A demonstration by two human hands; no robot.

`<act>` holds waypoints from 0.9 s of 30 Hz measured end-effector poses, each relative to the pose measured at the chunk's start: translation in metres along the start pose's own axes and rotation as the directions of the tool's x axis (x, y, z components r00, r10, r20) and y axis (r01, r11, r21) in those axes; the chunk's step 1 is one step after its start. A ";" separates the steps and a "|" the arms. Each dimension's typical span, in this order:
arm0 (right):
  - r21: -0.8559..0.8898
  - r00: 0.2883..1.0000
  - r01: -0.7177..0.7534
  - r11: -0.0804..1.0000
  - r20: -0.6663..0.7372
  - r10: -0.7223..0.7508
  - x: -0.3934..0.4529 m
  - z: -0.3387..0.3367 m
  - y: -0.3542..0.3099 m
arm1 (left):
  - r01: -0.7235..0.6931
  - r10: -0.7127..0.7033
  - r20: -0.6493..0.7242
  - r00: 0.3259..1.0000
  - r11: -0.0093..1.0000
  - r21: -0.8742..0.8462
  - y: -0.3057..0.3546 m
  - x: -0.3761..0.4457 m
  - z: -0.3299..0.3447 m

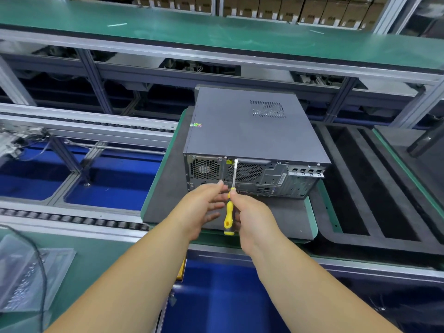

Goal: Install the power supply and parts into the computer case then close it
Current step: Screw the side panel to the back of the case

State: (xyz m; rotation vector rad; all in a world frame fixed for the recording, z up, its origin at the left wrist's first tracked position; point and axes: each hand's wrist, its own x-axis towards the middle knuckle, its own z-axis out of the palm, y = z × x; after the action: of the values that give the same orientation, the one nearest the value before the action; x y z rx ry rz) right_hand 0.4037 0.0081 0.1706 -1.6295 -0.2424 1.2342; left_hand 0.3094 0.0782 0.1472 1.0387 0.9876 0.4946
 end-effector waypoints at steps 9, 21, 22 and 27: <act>-0.107 0.916 0.382 0.918 0.176 -0.361 -0.060 -0.042 0.029 | -0.299 0.331 -0.067 0.941 0.909 0.291 -0.028 -0.108 0.015; -0.274 0.871 0.384 0.882 0.426 -0.246 -0.136 -0.037 0.106 | -0.047 0.252 -0.473 0.844 0.914 0.404 -0.124 -0.232 -0.052; -0.287 0.869 0.381 0.879 0.437 -0.234 -0.139 -0.034 0.111 | 0.028 0.236 -0.537 0.810 0.899 0.437 -0.133 -0.241 -0.068; -0.355 0.856 0.409 0.840 0.469 -0.219 -0.144 -0.003 0.125 | 0.403 0.144 -0.750 0.645 0.770 0.494 -0.178 -0.278 -0.155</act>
State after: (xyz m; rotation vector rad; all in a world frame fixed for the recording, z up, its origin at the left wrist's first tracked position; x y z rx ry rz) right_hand 0.2918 -0.1459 0.1556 -1.5921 -1.0993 1.3038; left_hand 0.0201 -0.1362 0.0874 1.3618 2.1055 0.4835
